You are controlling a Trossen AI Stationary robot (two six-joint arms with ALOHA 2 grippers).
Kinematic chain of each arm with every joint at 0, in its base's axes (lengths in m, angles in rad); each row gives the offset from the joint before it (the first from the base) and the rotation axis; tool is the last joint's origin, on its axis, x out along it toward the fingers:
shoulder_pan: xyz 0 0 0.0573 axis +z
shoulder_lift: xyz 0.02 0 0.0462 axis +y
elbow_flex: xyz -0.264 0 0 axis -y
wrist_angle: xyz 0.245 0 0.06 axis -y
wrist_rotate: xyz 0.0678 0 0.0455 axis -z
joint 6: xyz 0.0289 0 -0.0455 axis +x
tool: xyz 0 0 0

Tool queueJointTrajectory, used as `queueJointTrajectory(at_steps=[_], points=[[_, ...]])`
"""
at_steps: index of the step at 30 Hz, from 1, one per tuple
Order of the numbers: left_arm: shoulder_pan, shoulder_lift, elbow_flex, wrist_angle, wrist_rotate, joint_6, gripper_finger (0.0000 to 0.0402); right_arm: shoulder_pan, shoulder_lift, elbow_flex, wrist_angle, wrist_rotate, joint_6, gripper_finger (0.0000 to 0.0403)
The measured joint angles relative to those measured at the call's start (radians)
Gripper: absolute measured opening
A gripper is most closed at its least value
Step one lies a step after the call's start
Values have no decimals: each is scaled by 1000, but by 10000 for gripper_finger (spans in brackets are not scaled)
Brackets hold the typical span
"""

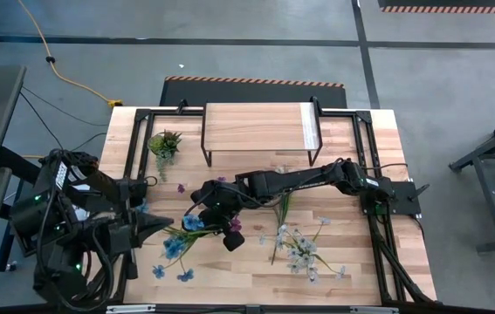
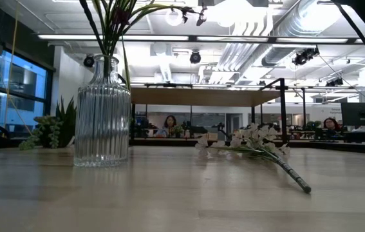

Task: Pick and place flowers into a vace then onto a shelf
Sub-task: Put the blue flowers into the left transparent vase

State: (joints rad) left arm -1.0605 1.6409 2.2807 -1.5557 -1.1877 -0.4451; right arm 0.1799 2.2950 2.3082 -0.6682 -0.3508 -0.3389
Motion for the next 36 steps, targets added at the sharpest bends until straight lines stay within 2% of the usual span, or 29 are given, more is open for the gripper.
queueJointTrajectory(at_steps=[3, 8, 13, 17, 19, 25, 31, 36], points=[[-4, 0, 0, 21, 12, -56, 37, -2, 0, 0, 0, 0, 0, 4], [-71, -18, 1, 18, 97, -223, 37, -3, 0, 0, 7, 0, 1, 15], [-172, -16, 0, 8, 102, -357, 37, -3, 0, 0, 17, -3, 1, 10], [-247, -8, 0, -11, 103, -516, 37, -3, 0, 0, 36, -14, 1, 4], [-274, 7, 0, -16, 137, -606, 37, -3, -1, 0, 43, -16, 11, 6], [-303, 73, 0, -16, 246, -852, 37, -7, -1, 0, 42, -2, 24, 15], [-301, 157, -5, -15, 317, -1006, 37, -9, -24, 0, 36, 2, 17, 4], [-295, 176, -143, -18, 337, -1165, 37, -23, -35, 2, 34, 5, 24, 13]])
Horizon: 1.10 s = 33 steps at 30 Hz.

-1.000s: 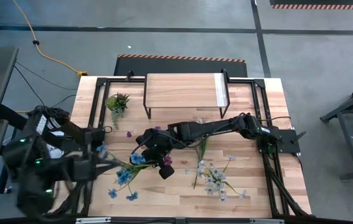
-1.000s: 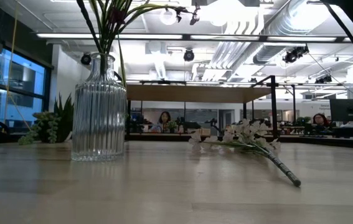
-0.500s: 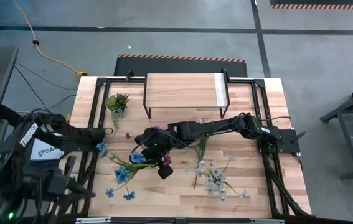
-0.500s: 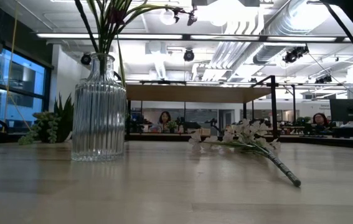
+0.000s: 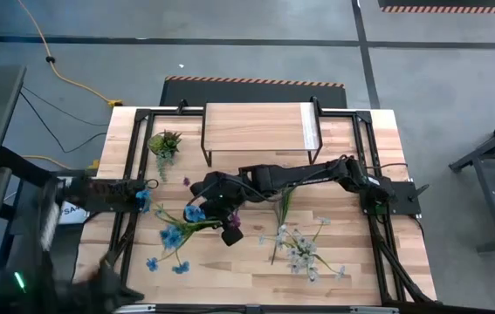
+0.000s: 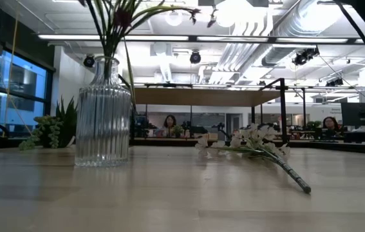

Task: Pick and place flowers into a vace then onto a shelf
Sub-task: Put the blue flowers into the left transparent vase

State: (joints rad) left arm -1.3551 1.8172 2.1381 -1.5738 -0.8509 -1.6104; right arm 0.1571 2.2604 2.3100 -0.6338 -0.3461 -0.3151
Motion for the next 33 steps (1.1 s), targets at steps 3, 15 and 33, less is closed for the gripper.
queueJointTrajectory(at_steps=[3, 15, 33], points=[[14, 20, -105, 1, 104, -85, 37, -4, 0, 0, -25, -2, -1, 13], [14, -5, -318, 0, 47, -373, 37, 10, 0, -2, 7, 8, -2, 14], [65, 32, -336, 1, 82, -404, 37, 11, 1, -2, 2, 4, -1, 16]])
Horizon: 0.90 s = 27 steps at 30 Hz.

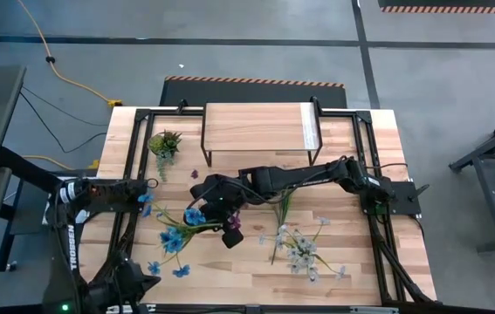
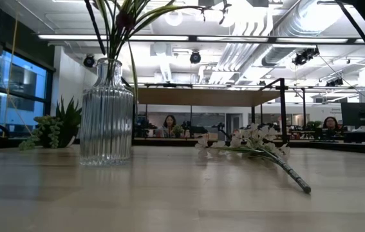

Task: Pick and place flowers into a vace then onto a shelf
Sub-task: Put the blue flowers into the left transparent vase

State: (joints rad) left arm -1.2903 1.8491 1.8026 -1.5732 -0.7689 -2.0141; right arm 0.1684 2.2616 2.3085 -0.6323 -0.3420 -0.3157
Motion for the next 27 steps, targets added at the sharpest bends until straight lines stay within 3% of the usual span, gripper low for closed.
queueJointTrajectory(at_steps=[8, 18, 27], points=[[2, 42, -119, 80, -5, -182, 37, 1, 0, 0, 1, -4, 0, 13], [31, 39, -311, 270, -96, -228, 37, 2, 1, 0, 1, -5, 1, 13], [81, 39, -443, 305, -156, -217, 37, 2, 1, 0, 1, -5, 1, 15]])
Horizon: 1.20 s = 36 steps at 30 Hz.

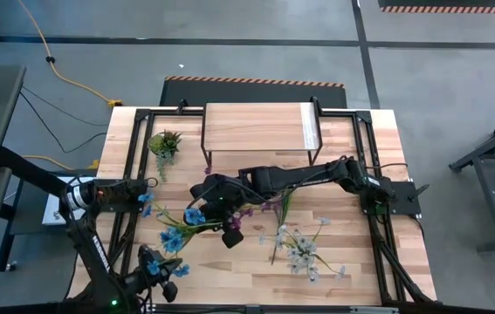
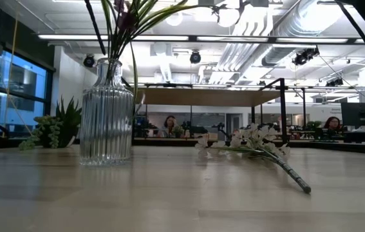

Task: Pick and place flowers into a vace then onto a shelf
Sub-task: Put the blue flowers into the left transparent vase

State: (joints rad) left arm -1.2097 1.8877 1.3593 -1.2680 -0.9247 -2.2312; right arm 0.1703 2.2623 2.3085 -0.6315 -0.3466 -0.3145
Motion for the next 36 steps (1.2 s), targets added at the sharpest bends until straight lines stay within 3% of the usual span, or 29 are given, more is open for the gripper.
queueJointTrajectory(at_steps=[24, 28, 36], points=[[40, 6, -13, -20, -86, 9, 37, 1, 0, 0, -11, 13, 1, 13], [40, 6, -13, -21, -149, 18, 37, 3, 0, 0, -14, 18, -1, 12], [71, 6, -13, -33, -178, 31, 37, 4, 0, 0, -2, 19, -1, 11]])
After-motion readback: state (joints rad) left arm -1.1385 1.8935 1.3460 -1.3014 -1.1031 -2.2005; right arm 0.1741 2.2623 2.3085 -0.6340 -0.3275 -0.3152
